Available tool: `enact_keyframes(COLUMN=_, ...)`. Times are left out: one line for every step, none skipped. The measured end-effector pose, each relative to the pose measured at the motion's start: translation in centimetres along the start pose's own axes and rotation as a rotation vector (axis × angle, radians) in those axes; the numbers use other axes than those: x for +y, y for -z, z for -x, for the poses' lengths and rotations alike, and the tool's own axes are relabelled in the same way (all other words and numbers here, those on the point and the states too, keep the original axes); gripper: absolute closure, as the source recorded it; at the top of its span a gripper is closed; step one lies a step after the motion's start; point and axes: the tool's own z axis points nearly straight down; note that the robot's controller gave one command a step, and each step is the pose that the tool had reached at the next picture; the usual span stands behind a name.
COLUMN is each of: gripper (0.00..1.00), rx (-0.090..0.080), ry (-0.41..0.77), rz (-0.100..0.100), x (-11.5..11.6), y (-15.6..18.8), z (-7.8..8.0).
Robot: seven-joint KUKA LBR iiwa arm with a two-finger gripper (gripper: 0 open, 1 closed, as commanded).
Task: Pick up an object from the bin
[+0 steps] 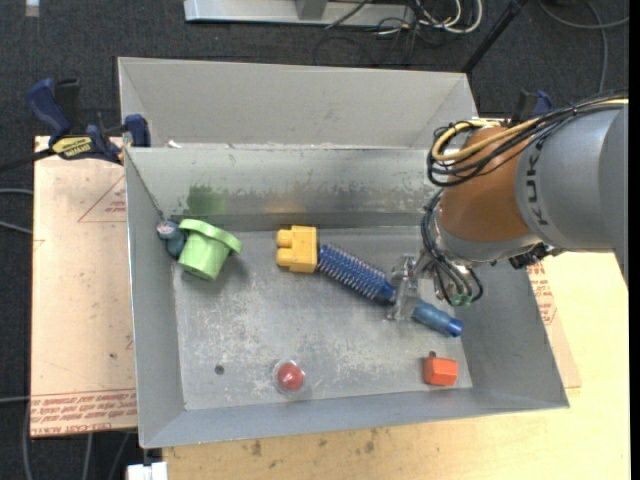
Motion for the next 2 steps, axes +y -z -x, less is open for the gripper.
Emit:
enact_keyframes(gripper=0.0, rx=-0.001, ry=0.0, rz=0.0, x=0.0, y=0.0, z=0.02)
enact_keyframes(gripper=1.0, rx=-0.001, ry=0.0, rz=-0.001, x=-0.01, y=0.0, z=0.01)
